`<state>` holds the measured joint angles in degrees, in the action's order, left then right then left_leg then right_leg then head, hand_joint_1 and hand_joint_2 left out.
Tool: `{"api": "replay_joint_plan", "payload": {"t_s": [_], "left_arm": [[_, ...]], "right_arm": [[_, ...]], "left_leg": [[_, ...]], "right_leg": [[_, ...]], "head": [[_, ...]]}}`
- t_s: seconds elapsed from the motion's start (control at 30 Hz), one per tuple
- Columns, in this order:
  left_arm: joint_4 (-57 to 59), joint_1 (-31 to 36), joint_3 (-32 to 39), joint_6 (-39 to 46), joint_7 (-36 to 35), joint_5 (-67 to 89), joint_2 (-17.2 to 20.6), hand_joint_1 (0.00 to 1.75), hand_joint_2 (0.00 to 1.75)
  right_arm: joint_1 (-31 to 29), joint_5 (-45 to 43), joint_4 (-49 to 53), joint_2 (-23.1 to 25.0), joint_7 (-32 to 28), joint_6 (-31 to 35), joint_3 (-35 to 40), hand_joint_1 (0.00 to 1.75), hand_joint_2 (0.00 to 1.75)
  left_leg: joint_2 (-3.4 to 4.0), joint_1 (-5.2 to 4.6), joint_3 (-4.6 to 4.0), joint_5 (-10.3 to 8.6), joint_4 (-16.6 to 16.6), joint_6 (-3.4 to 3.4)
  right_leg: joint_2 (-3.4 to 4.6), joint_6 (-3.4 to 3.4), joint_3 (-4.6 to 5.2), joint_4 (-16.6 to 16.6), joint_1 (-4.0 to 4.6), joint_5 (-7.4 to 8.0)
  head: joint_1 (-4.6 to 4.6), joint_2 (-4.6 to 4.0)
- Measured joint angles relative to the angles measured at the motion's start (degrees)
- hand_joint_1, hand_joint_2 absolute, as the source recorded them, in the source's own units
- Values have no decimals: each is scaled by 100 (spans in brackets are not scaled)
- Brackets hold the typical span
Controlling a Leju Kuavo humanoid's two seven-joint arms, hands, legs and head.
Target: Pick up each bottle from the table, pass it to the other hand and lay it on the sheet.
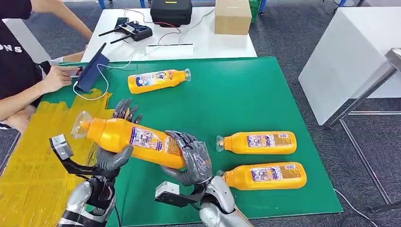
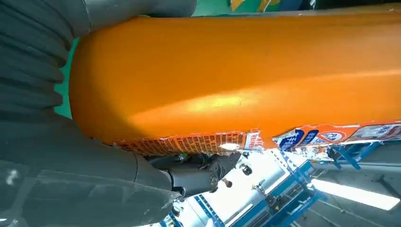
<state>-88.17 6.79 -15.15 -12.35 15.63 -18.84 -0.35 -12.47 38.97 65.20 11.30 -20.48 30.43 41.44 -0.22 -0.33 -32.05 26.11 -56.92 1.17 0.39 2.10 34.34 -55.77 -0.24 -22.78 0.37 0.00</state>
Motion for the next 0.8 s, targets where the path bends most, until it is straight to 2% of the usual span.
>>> {"api": "replay_joint_plan", "payload": {"t_s": [0.2, 0.23, 0.27, 0.3, 0.8], "left_arm": [[0, 0, 0, 0, 0, -2, 4, 0, 175], [0, 0, 0, 0, 0, -11, 4, 16, 175], [0, 0, 0, 0, 0, -39, 4, 150, 175], [0, 0, 0, 2, 0, -66, 4, 175, 175], [0, 11, -9, 265, 13, -304, -46, 175, 175]], "right_arm": [[-41, -4, -83, 13, 2, -2, 13, 173, 175], [-48, -4, -90, 13, 11, -9, 15, 173, 175], [-57, -2, -101, 13, 16, -15, 22, 171, 175], [-65, -4, -114, 13, 22, -18, 33, 173, 175], [-149, -193, -206, 11, 72, -74, 105, 175, 175]], "left_leg": [[0, 0, -1, 0, 0, 0], [0, 0, -1, 0, 0, 0], [1, 0, -1, 0, 0, 0], [1, 0, 0, 0, 0, 0], [1, 0, 0, 0, 0, 0]], "right_leg": [[0, 0, 0, 0, 0, 0], [0, 0, 0, 0, 0, 0], [0, 0, 1, 0, 0, 0], [0, 0, 1, 0, 0, 0], [0, 0, 2, 0, 0, 0]], "head": [[2, 0], [2, 0], [2, 0], [0, 0], [2, 0]]}}
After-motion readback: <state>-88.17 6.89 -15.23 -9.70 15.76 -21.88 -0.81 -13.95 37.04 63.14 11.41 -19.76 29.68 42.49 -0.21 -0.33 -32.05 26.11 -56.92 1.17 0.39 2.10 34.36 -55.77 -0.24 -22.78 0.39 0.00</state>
